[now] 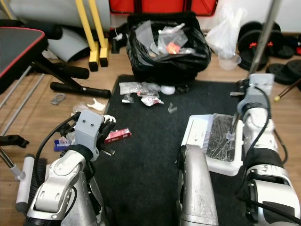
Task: Sweep floor
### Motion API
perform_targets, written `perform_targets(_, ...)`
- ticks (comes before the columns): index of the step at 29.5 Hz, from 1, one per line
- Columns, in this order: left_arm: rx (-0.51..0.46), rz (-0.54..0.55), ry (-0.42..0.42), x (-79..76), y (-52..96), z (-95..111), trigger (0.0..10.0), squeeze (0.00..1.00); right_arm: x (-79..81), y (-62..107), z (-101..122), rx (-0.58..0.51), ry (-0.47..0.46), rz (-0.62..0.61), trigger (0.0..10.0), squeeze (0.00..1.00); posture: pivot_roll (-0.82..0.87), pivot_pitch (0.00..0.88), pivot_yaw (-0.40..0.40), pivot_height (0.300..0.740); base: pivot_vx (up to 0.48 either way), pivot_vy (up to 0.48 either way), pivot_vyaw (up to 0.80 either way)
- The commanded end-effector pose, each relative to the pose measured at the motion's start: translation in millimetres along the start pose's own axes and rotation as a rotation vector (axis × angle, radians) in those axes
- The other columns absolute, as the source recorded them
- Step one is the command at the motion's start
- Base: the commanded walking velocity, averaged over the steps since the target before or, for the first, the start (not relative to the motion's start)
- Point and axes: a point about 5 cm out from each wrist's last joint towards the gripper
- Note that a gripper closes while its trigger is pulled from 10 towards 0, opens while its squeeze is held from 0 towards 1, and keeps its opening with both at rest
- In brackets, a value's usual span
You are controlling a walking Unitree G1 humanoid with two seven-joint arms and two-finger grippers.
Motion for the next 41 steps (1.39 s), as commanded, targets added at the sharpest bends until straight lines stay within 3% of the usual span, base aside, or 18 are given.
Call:
perform_targets(1,0.020,-0.025,0.014,-2.9,3.4,-2.3,10.0,0.00,1.8,-7.9,23.9,-0.114,0.010,0.001,10.0,0.00,-0.01,0.230,-0.085,0.305,0.000,0.000,0.00)
perform_targets(5,0.023,-0.029,0.013,-3.0,6.7,-0.9,10.0,0.00,7.9,-11.0,29.0,-0.138,-0.008,0.016,10.0,0.00,-0.01,0.238,-0.087,0.300,0.000,0.000,0.00)
perform_targets(9,0.023,-0.041,0.017,-4.4,10.7,1.9,10.0,0.00,15.2,-16.4,40.5,-0.174,-0.141,0.027,10.0,0.00,0.00,0.258,-0.088,0.300,0.000,0.000,0.00)
perform_targets(10,0.024,-0.046,0.020,-5.7,14.7,3.2,10.0,0.00,23.1,-20.9,52.7,-0.206,-0.181,0.045,10.0,0.00,0.01,0.282,-0.088,0.300,0.000,0.000,0.00)
perform_targets(13,0.029,-0.049,0.021,-6.5,18.0,4.4,10.0,0.00,31.5,-24.4,62.0,-0.232,-0.175,0.063,10.0,0.00,0.01,0.292,-0.090,0.300,0.000,0.000,0.00)
perform_targets(15,0.033,-0.050,0.022,-6.7,21.1,5.4,10.0,0.00,41.7,-26.6,71.2,-0.264,-0.122,0.082,10.0,0.00,0.01,0.302,-0.092,0.300,0.000,0.000,0.00)
perform_targets(23,0.043,-0.042,0.030,-8.3,30.6,7.6,10.0,0.00,66.0,-27.3,85.3,-0.334,-0.176,0.176,10.0,0.00,0.03,0.332,-0.112,0.300,0.000,0.000,0.00)
perform_targets(41,0.058,-0.032,0.035,-11.0,40.9,11.2,10.0,0.00,76.7,-24.3,85.5,-0.382,-0.248,0.228,10.0,0.00,0.04,0.354,-0.113,0.300,0.000,0.000,0.00)
Point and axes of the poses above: a point about 5 cm out from each wrist's last joint towards the gripper, its own y axis pointing back from the gripper into the wrist, its own z axis along the axis of the wrist's last joint, x = y × z, and after that the axes turned 9 degrees about y, right-handed
